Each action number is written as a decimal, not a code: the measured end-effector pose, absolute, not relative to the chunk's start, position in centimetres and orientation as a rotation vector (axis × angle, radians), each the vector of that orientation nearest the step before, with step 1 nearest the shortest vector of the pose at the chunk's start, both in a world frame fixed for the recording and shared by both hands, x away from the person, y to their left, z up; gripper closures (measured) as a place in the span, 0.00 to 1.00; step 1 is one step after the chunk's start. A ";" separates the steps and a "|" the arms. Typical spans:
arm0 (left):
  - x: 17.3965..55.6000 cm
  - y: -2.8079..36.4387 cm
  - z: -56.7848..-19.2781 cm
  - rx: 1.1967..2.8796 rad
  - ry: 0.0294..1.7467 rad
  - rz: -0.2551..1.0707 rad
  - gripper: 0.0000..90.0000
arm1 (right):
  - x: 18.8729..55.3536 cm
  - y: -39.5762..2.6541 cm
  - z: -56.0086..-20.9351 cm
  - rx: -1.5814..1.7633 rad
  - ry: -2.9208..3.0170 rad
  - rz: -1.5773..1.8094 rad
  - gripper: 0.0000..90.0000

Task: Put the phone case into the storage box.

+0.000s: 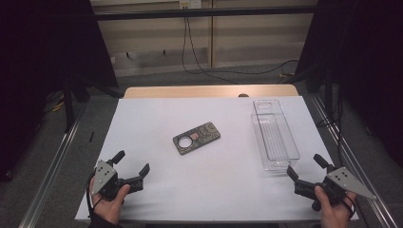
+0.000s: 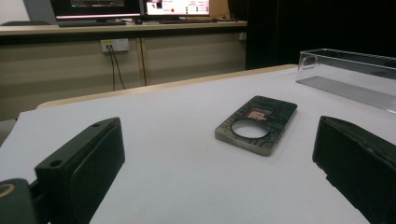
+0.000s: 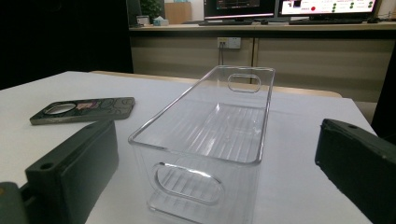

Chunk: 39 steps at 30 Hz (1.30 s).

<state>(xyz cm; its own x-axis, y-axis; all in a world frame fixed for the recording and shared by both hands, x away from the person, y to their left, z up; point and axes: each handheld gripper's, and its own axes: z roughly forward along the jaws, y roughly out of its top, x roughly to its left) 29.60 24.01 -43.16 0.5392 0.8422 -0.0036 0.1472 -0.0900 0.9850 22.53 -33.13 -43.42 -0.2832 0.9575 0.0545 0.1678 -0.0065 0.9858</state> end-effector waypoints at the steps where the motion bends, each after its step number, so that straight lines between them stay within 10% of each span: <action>1: 29.6 24.0 -43.1 1.577 0.866 0.721 0.02 | 22.5 -33.1 -43.4 1.204 1.537 1.364 0.00; 39: 29.6 22.1 -43.2 1.640 0.816 0.646 0.02 | 22.4 -32.7 -43.6 1.163 1.622 1.412 0.00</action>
